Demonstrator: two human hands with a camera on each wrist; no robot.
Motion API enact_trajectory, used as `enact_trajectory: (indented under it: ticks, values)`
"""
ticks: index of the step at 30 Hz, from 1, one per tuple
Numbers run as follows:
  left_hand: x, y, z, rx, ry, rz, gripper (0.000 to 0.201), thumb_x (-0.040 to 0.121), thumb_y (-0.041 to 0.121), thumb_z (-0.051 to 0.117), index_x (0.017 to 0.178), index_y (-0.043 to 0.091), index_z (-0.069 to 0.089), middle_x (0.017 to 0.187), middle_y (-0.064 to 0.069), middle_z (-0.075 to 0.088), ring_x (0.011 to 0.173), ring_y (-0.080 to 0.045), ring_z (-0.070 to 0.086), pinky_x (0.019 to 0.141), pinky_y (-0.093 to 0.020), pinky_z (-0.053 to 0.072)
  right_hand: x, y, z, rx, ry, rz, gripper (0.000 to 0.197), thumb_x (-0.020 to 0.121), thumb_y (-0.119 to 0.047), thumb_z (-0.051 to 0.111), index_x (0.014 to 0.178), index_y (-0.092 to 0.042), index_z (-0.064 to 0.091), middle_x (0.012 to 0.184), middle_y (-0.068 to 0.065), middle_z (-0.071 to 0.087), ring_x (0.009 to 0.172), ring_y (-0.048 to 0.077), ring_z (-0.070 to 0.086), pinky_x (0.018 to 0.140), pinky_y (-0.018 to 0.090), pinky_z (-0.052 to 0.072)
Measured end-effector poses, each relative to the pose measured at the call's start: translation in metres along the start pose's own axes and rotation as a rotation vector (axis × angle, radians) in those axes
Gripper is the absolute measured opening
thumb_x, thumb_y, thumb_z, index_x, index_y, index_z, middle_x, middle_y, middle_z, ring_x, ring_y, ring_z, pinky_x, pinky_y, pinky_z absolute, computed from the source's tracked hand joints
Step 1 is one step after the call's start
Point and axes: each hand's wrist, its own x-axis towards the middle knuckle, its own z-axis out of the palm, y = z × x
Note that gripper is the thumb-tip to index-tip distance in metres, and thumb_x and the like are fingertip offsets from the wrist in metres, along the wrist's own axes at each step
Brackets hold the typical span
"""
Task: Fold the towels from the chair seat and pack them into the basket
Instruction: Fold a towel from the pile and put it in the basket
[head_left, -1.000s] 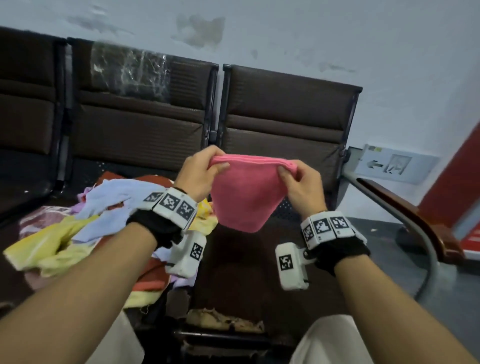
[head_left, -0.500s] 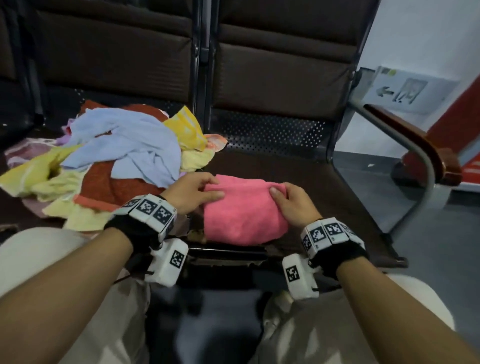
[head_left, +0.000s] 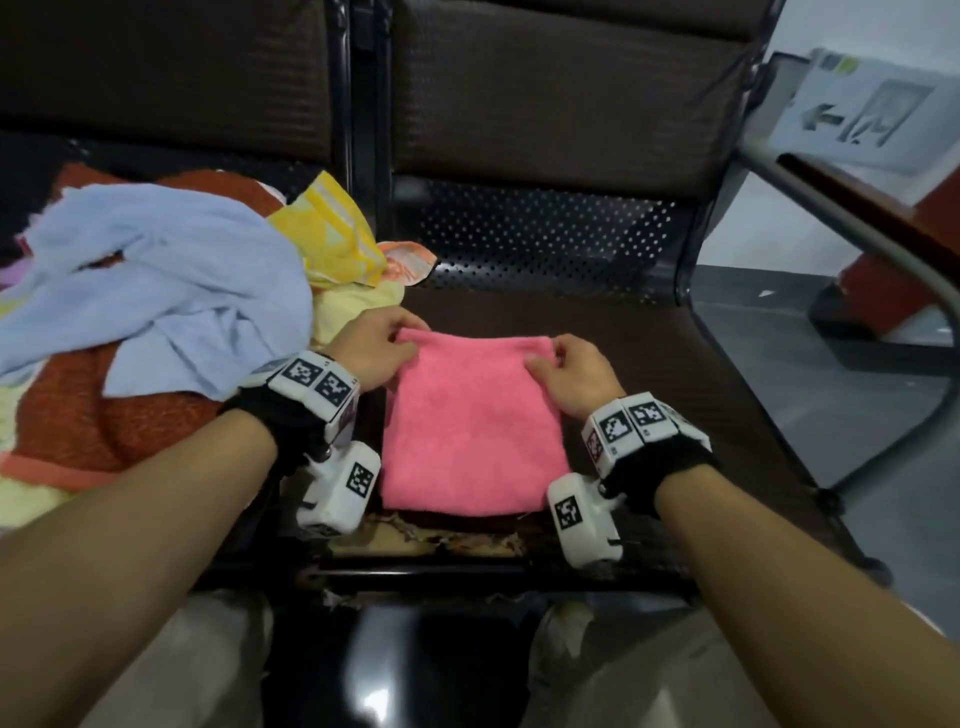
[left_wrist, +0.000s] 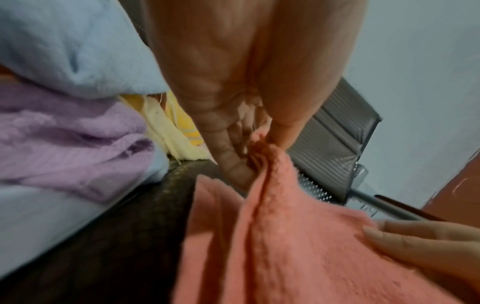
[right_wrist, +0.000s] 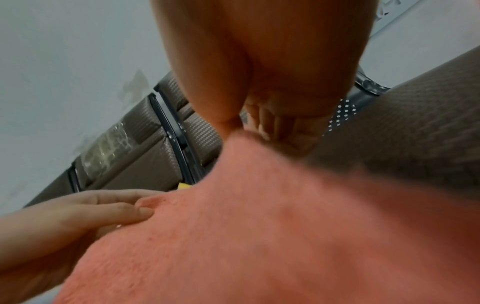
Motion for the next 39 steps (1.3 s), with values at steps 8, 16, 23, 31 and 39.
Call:
enact_trajectory:
  ticks: [8, 16, 23, 31, 39]
  values:
    - [-0.013, -0.015, 0.010, 0.307, 0.018, 0.049, 0.051, 0.081, 0.011, 0.065, 0.130, 0.015, 0.053, 0.133, -0.013, 0.044, 0.121, -0.026, 0.047, 0.106, -0.032, 0.036, -0.025, 0.008, -0.004, -0.290, -0.137, -0.391, 0.019, 0.079, -0.026, 0.073, 0.095, -0.019, 0.065, 0.093, -0.004, 0.057, 0.084, 0.012, 0.056, 0.087, 0.030, 0.048]
    - [-0.070, 0.009, 0.026, 0.390, -0.297, 0.268, 0.028, 0.085, 0.025, 0.067, 0.105, 0.009, 0.060, 0.105, -0.010, 0.061, 0.094, -0.022, 0.058, 0.087, -0.031, 0.045, -0.064, 0.002, -0.001, -0.681, -0.456, -0.589, 0.049, 0.078, -0.021, 0.066, 0.125, -0.023, 0.053, 0.124, 0.000, 0.053, 0.120, 0.021, 0.047, 0.098, 0.034, 0.042]
    - [-0.077, -0.006, 0.016, 0.776, -0.327, 0.345, 0.048, 0.084, 0.036, 0.064, 0.125, 0.015, 0.052, 0.122, -0.005, 0.049, 0.116, -0.023, 0.043, 0.100, -0.033, 0.033, -0.061, 0.003, -0.007, -0.378, -0.266, -0.443, 0.028, 0.086, -0.009, 0.050, 0.108, -0.018, 0.064, 0.095, 0.006, 0.065, 0.100, 0.029, 0.061, 0.085, 0.031, 0.046]
    - [-0.064, -0.002, -0.006, 0.378, -0.262, 0.248, 0.018, 0.089, 0.014, 0.060, 0.102, 0.002, 0.059, 0.092, -0.006, 0.060, 0.092, -0.021, 0.056, 0.081, -0.027, 0.039, -0.052, 0.012, -0.011, -0.308, -0.261, -0.394, 0.028, 0.077, -0.023, 0.075, 0.102, -0.019, 0.062, 0.093, 0.000, 0.063, 0.093, 0.022, 0.059, 0.076, 0.020, 0.036]
    - [-0.030, -0.009, -0.014, 0.295, -0.173, 0.045, 0.019, 0.093, 0.017, 0.054, 0.099, 0.000, 0.058, 0.087, -0.011, 0.055, 0.083, -0.021, 0.052, 0.076, -0.032, 0.043, -0.013, 0.006, -0.006, -0.074, -0.112, -0.232, 0.035, 0.078, -0.035, 0.074, 0.108, -0.025, 0.059, 0.094, -0.010, 0.059, 0.087, 0.008, 0.053, 0.074, 0.019, 0.037]
